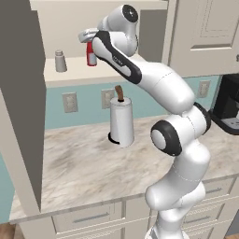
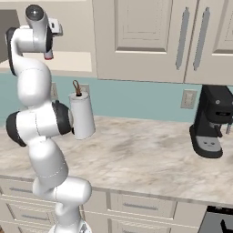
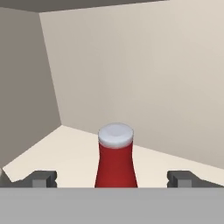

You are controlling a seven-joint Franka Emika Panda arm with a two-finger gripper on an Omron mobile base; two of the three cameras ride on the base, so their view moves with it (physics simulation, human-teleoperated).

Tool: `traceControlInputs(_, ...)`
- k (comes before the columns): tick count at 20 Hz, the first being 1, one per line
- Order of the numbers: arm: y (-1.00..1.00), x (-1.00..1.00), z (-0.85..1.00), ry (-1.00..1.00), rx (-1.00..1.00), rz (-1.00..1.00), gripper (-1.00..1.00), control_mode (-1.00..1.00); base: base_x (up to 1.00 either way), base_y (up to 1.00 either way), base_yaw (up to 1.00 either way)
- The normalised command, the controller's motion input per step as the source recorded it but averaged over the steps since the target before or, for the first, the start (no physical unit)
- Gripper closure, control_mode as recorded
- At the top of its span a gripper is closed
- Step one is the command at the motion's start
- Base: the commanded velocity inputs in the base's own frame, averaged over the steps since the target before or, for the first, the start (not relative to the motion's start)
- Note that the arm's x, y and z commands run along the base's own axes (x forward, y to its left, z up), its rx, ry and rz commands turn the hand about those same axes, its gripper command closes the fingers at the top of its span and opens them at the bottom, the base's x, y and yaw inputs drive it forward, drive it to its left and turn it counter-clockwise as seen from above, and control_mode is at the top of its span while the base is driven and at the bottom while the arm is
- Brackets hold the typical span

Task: Collect the paprika, ketchup, and shaker from the cabinet and place them next to the stove.

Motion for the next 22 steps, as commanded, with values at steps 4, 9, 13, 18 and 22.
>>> traceControlInputs(4, 0.02, 0.13, 0.00, 0.00, 0.00, 0.01, -1.00, -1.00, 0.00, 0.00, 0.00)
traceControlInputs(9, 0.02, 0.17, 0.00, 0.00, 0.00, 0.01, -1.00, -1.00, 0.00, 0.00, 0.00)
traceControlInputs(13, 0.06, 0.14, -0.05, 0.00, 0.00, 0.01, -1.00, -1.00, 0.00, 0.00, 0.00)
traceControlInputs(18, 0.21, 0.13, -0.13, 0.00, 0.00, 0.00, 1.00, -1.00, 0.00, 0.00, 0.00)
traceControlInputs(22, 0.20, 0.13, -0.11, 0.00, 0.00, 0.01, 1.00, -1.00, 0.00, 0.00, 0.00)
